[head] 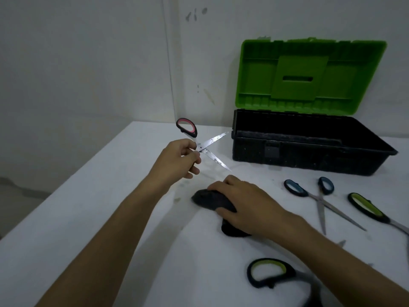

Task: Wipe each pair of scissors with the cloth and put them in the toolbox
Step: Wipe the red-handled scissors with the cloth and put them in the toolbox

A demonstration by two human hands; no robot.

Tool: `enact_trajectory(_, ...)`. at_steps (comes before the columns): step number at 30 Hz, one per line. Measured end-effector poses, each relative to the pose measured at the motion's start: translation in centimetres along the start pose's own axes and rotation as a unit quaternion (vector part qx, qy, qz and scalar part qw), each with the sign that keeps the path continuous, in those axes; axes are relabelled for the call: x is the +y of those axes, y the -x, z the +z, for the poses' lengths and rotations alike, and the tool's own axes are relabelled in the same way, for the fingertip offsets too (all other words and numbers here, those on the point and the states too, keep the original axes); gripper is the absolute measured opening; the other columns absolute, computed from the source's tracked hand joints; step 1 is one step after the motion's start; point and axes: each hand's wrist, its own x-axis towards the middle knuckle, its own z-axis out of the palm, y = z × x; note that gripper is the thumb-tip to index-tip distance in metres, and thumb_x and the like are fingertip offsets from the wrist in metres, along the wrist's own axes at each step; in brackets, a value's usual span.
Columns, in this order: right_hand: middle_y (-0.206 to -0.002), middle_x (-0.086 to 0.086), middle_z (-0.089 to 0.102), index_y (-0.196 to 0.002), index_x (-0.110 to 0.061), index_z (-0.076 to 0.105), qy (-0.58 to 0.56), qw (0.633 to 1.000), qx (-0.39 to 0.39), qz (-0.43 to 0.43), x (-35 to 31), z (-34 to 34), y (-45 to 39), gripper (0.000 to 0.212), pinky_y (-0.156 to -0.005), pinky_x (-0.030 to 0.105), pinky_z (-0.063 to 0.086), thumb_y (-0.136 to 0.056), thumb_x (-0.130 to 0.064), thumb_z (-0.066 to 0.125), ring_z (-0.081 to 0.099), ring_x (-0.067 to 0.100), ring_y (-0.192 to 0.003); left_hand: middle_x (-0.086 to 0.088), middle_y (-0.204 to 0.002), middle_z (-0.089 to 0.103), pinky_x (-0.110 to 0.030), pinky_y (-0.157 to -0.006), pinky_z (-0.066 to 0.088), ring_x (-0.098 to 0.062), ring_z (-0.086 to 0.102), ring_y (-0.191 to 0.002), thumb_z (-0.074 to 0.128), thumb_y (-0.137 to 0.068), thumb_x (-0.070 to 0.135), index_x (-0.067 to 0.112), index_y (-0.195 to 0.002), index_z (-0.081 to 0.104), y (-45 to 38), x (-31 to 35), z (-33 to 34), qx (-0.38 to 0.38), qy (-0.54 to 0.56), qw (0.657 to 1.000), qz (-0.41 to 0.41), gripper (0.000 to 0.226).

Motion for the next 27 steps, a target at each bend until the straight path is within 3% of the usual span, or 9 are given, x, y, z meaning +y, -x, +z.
enact_trajectory(4, -0.113, -0.012, 0.050, -0.134, -0.044, 0.045, -0.021, 0.997, 0.064, -0.036, 0.2, -2.8, 1.1, 0.042, -0.080, 0.029, 0.048, -0.094, -0.034, 0.055, 0.055, 0.012, -0.097, -0.004, -0.081, 0.071, -0.025, -0.055, 0.057, -0.017, 0.070, -0.060, 0.051, -0.098, 0.014, 0.013, -0.110, 0.061, -0.7, 1.1, -0.1, 0.027, 0.038, 0.999, 0.002, 0.016)
enact_trajectory(8, -0.104, -0.009, 0.042, -0.138, -0.046, 0.046, -0.059, 0.974, 0.210, -0.059, 1.0, -8.5, 1.7, 0.047, -0.068, 0.022, 0.047, -0.095, -0.027, 0.055, 0.054, 0.007, -0.082, -0.004, -0.078, 0.070, -0.022, -0.048, 0.051, -0.015, 0.067, -0.053, 0.049, -0.099, 0.016, 0.012, -0.102, 0.063, -1.4, 2.7, 0.1, 0.023, 0.025, 0.999, 0.019, 0.015)
enact_trajectory(11, -0.098, -0.006, 0.039, -0.138, -0.042, 0.050, -0.066, 0.953, 0.292, -0.044, 2.9, -11.5, 0.1, 0.047, -0.070, 0.012, 0.039, -0.097, -0.022, 0.055, 0.049, 0.007, -0.084, -0.001, -0.073, 0.068, -0.022, -0.045, 0.046, -0.013, 0.062, -0.050, 0.049, -0.099, 0.016, 0.011, -0.096, 0.063, -1.9, 3.4, 0.6, 0.017, 0.009, 0.999, 0.039, 0.016)
enact_trajectory(14, -0.098, -0.001, 0.040, -0.133, -0.035, 0.057, -0.113, 0.940, 0.321, -0.033, 4.0, -12.1, -1.1, 0.045, -0.073, 0.012, 0.039, -0.096, -0.011, 0.055, 0.049, 0.010, -0.088, 0.001, -0.071, 0.068, -0.021, -0.045, 0.047, -0.012, 0.061, -0.051, 0.050, -0.099, 0.018, 0.016, -0.094, 0.063, -2.4, 4.4, 1.4, 0.016, -0.013, 0.997, 0.074, 0.014)
enact_trajectory(18, -0.098, -0.004, 0.041, -0.123, -0.028, 0.065, -0.166, 0.930, 0.327, -0.025, 4.4, -11.6, -1.6, 0.045, -0.078, 0.005, 0.038, -0.090, 0.001, 0.054, 0.049, 0.000, -0.091, 0.001, -0.071, 0.069, -0.023, -0.047, 0.049, -0.014, 0.062, -0.053, 0.050, -0.099, 0.020, 0.018, -0.095, 0.063, -3.2, 6.3, 2.6, -0.003, -0.029, 0.994, 0.106, 0.014)
enact_trajectory(22, -0.101, -0.006, 0.041, -0.121, -0.036, 0.064, -0.135, 0.939, 0.314, -0.026, 4.6, -11.3, -1.6, 0.030, -0.083, 0.011, 0.044, -0.092, -0.029, 0.064, 0.050, 0.001, -0.096, 0.001, -0.070, 0.068, -0.024, -0.047, 0.047, -0.012, 0.061, -0.052, 0.047, -0.100, 0.019, 0.014, -0.096, 0.065, -3.0, 7.3, 3.6, -0.029, -0.021, 0.992, 0.121, 0.019)
enact_trajectory(24, -0.103, -0.006, 0.039, -0.123, -0.037, 0.063, -0.112, 0.943, 0.312, -0.021, 4.5, -11.1, -1.5, 0.034, -0.079, 0.017, 0.049, -0.090, -0.046, 0.062, 0.051, 0.003, -0.093, 0.002, -0.069, 0.066, -0.023, -0.046, 0.044, -0.013, 0.059, -0.052, 0.046, -0.100, 0.014, 0.016, -0.098, 0.068, -2.7, 7.7, 3.6, -0.044, -0.019, 0.989, 0.137, 0.023)
enact_trajectory(27, -0.109, -0.008, 0.038, -0.125, -0.038, 0.063, -0.064, 0.944, 0.322, -0.040, 4.4, -11.0, -1.5, 0.037, -0.069, 0.031, 0.054, -0.091, -0.049, 0.058, 0.056, 0.009, -0.084, 0.001, -0.065, 0.063, -0.022, -0.043, 0.036, -0.015, 0.053, -0.049, 0.044, -0.098, 0.008, 0.015, -0.091, 0.069, -2.6, 8.2, 2.8, -0.053, 0.000, 0.988, 0.143, 0.026)
